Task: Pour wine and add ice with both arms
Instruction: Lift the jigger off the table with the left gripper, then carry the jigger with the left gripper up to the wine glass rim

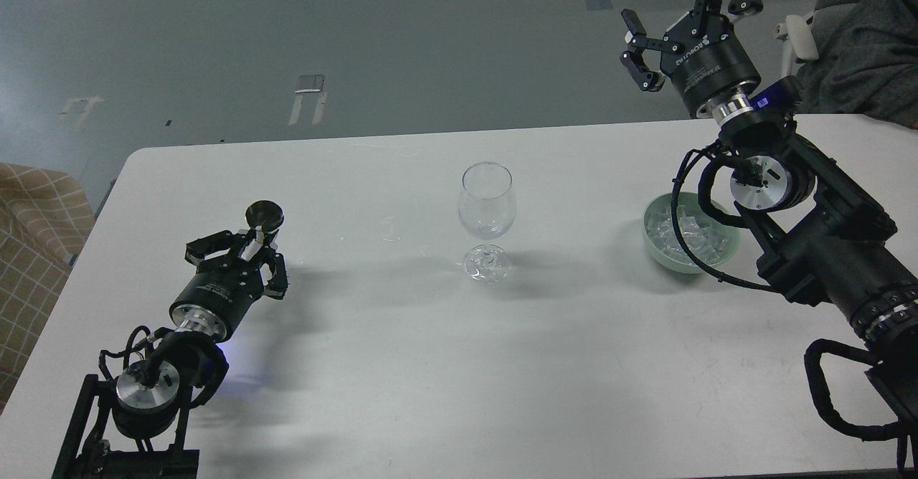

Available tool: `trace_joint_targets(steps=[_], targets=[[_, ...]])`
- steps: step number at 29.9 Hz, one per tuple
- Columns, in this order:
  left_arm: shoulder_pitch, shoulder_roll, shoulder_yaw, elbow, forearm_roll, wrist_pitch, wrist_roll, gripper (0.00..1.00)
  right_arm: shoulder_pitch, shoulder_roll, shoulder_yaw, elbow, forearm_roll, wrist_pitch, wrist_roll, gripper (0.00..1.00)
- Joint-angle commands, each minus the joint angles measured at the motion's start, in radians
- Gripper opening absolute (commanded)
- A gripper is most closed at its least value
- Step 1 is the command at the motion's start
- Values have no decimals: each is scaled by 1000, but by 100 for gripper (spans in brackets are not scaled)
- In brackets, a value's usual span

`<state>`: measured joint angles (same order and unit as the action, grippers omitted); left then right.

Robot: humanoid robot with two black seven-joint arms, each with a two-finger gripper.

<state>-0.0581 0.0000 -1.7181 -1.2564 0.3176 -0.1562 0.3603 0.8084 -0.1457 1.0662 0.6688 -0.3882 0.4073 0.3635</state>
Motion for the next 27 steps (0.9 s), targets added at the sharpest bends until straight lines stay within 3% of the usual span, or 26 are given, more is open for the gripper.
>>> trace_joint_targets(steps=[1, 8, 16, 27], targets=[[-2, 0, 6, -24, -9, 9, 2, 0, 0, 0, 0, 0, 0, 1, -1, 100], [6, 0, 46, -98, -12, 67, 49, 0, 0, 0, 0, 0, -3, 1, -3, 100], [0, 0, 110, -167, -14, 133, 69, 0, -1, 0, 0, 0, -3, 1, -3, 100], [-6, 0, 170, -201, -25, 150, 128, 0, -14, 0, 0, 3, -8, -1, -3, 100]])
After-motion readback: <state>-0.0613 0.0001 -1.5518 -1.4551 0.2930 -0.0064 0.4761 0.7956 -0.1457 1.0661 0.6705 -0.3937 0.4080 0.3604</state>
